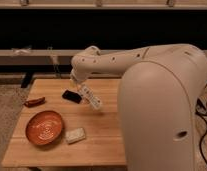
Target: Stand the bottle upright
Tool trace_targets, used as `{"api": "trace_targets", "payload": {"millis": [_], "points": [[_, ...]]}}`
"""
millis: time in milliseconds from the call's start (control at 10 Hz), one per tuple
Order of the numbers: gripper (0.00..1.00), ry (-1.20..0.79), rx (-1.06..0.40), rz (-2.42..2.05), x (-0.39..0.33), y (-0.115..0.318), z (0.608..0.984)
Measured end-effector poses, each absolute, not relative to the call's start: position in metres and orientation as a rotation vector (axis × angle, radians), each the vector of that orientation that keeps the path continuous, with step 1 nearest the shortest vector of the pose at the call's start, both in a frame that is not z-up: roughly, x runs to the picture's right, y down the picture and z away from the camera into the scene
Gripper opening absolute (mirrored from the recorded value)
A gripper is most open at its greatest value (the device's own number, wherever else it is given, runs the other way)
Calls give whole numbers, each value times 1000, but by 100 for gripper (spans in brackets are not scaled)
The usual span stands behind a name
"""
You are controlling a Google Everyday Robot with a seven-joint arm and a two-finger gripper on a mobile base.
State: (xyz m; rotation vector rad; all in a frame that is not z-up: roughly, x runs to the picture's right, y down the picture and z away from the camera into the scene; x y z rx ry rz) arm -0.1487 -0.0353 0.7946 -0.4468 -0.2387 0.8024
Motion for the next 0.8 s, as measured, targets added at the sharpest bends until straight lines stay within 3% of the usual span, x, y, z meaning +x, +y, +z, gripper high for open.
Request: {"api": "trace_targets", "payload": {"millis": [800], "points": [[16,-259,-458,801,-153,-33,796]]}}
